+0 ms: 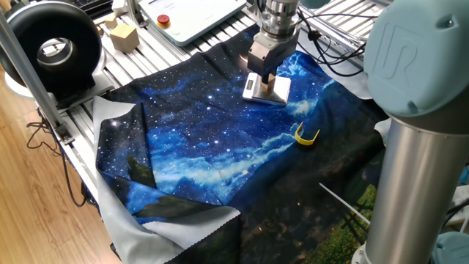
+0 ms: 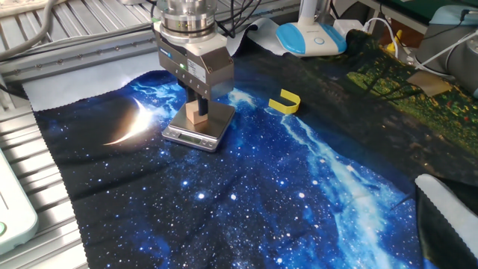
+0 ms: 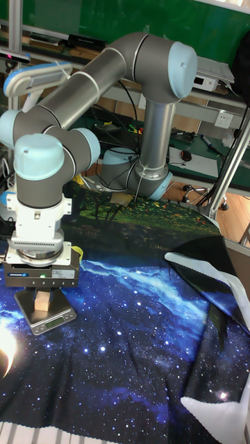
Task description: Place the block on the scale
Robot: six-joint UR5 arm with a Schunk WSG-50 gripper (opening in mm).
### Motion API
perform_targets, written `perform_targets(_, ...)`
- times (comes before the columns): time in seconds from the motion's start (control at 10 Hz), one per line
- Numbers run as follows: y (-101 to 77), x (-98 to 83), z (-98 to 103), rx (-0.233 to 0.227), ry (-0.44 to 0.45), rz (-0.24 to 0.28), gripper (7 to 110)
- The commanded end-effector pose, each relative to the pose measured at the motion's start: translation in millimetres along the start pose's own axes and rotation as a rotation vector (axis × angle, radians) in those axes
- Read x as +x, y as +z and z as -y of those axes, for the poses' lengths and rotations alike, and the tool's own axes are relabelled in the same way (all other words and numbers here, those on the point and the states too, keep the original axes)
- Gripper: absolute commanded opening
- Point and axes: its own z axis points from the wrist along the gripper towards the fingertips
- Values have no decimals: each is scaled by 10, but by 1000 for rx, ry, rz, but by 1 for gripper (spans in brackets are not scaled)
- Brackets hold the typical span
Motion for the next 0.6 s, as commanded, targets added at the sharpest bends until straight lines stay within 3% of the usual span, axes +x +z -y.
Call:
perform_targets(0.0,-10,-10,-11,-9,-8,5,7)
perform_targets(0.3,-10,2,-35,-19,-11,0,7)
perform_targets(0.4,-10,9,-44,-23,-16,-3,22)
perform_targets(0.5,-10,22,-61,-29,-21,-8,22)
